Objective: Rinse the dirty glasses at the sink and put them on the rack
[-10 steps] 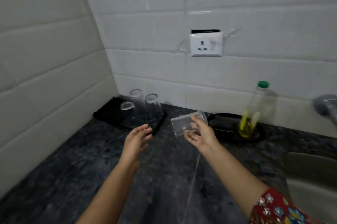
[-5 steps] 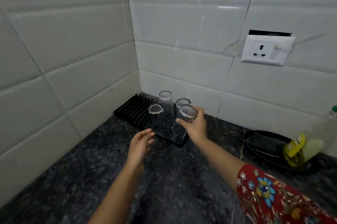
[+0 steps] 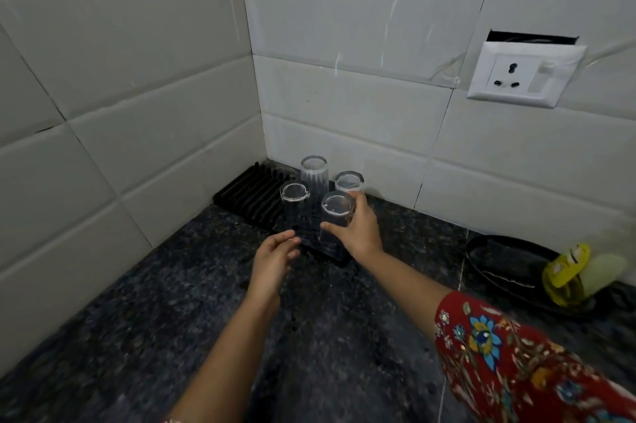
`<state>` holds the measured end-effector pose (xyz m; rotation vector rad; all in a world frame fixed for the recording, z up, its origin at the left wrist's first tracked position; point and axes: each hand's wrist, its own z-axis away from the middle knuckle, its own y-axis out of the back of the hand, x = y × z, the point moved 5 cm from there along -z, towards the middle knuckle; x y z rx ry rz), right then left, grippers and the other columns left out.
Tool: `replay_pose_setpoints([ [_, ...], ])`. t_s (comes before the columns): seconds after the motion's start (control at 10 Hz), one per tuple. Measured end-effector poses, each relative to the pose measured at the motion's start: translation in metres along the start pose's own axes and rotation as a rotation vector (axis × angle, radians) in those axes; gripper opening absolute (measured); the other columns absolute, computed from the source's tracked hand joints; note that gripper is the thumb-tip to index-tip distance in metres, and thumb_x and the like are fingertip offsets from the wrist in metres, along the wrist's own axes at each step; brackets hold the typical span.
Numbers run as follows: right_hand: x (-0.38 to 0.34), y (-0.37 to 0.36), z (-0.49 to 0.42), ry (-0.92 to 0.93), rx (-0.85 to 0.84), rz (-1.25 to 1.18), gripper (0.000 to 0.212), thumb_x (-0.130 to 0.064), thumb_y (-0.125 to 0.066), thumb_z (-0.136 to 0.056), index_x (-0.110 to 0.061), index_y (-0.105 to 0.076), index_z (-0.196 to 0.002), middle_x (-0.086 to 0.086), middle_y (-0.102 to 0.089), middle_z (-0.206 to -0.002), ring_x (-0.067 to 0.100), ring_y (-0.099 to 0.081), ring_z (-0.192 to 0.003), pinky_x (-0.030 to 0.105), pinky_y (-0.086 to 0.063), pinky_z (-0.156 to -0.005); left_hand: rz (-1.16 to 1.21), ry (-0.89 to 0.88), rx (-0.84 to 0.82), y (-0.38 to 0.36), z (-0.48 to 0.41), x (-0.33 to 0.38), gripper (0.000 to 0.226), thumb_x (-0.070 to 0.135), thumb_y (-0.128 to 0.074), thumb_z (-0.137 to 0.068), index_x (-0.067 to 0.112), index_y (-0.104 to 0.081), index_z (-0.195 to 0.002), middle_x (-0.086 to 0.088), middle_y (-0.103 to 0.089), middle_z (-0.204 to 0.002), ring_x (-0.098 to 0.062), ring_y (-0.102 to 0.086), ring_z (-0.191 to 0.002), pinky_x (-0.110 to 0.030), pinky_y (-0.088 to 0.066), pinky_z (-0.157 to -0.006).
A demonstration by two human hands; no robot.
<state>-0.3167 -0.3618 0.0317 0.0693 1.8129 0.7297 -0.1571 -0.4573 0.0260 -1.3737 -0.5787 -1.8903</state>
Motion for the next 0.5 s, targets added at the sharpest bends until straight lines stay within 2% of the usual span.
replay_pose_setpoints([
  [0.2,-0.001,-0.006,0.0,0.003,-0.012,-0.001,0.076,-0.029,-0.086,-0.063,-0.02,-0.046,-0.128,0.003,-0.061,-0.122,0.019,-0.058,-0.113,0.037,-0.05,-0.095,0.019,-0.012,0.012,0.001,-0.003,-0.003,0.022,0.02,-0.06,-0.091,0.018,-0.063,-0.113,0.002,-0.069,-0.106,-0.011,-0.062,-0.09,-0.024,-0.041,-0.07],
  [0.4,0.007,-0.001,0.004,-0.091,-0.041,-0.042,0.085,-0.034,-0.084,-0.067,-0.015,-0.041,-0.137,0.003,-0.059,-0.128,0.019,-0.058,-0.114,0.038,-0.049,-0.097,0.033,-0.085,0.004,-0.003,0.004,0.01,0.023,0.019,-0.057,-0.094,0.017,-0.06,-0.117,0.0,-0.066,-0.111,-0.008,-0.061,-0.091,-0.02,-0.042,-0.067],
  [0.5,0.012,0.018,0.01,-0.191,0.039,-0.221,0.055,-0.031,-0.074,-0.079,-0.012,-0.052,-0.127,0.002,-0.066,-0.111,0.018,-0.063,-0.102,0.033,-0.051,-0.09,0.038,-0.137,-0.019,-0.011,0.015,0.02,0.026,0.016,-0.058,-0.094,0.012,-0.059,-0.119,-0.004,-0.065,-0.112,-0.009,-0.061,-0.09,-0.016,-0.043,-0.067],
])
